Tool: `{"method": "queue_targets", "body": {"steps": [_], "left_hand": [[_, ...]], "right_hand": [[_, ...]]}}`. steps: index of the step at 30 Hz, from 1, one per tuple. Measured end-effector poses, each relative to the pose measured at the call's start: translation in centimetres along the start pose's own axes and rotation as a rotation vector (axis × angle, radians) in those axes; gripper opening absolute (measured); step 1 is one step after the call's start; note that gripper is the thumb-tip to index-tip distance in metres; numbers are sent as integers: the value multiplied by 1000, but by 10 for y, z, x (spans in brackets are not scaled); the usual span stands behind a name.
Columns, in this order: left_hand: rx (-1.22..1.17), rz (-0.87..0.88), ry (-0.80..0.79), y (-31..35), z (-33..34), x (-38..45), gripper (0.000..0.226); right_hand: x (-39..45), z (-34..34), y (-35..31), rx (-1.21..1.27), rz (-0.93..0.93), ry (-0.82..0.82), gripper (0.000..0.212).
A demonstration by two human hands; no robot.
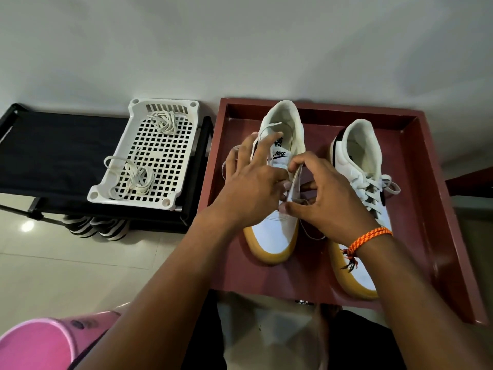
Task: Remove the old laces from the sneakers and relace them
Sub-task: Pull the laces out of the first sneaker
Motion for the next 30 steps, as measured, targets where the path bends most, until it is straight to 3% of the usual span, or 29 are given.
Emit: {"method": "queue_targets", "body": {"steps": [6, 11, 14, 19, 25, 30], "left_hand": [[-9, 26, 108, -1, -13, 1, 12], [-158, -147, 358, -36, -51, 1, 14], [-188, -87, 249, -27, -41, 2, 18], [-35, 24, -23, -3, 1, 0, 14], [-42, 62, 43, -4, -8, 0, 6], [-132, 152, 51, -6, -19, 3, 18]], "right_hand": [[-1, 0, -1, -14, 3, -1, 66], [-2, 1, 0, -14, 10, 0, 63], [-1, 0, 2, -32, 11, 6, 65], [-2, 0, 0, -20, 2, 10, 67], [-2, 0, 0, -41, 6, 13, 65], [-2, -2, -1, -46, 12, 14, 62]]}}
Point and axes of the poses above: each hand's wrist, its own x-axis towards the middle knuckle, its own z-axis out of the palm, y = z × x, the point moved 8 cm from there along x, towards the middle knuckle, and after that the axes turned 1 degree about -x, right-handed, at the moved point
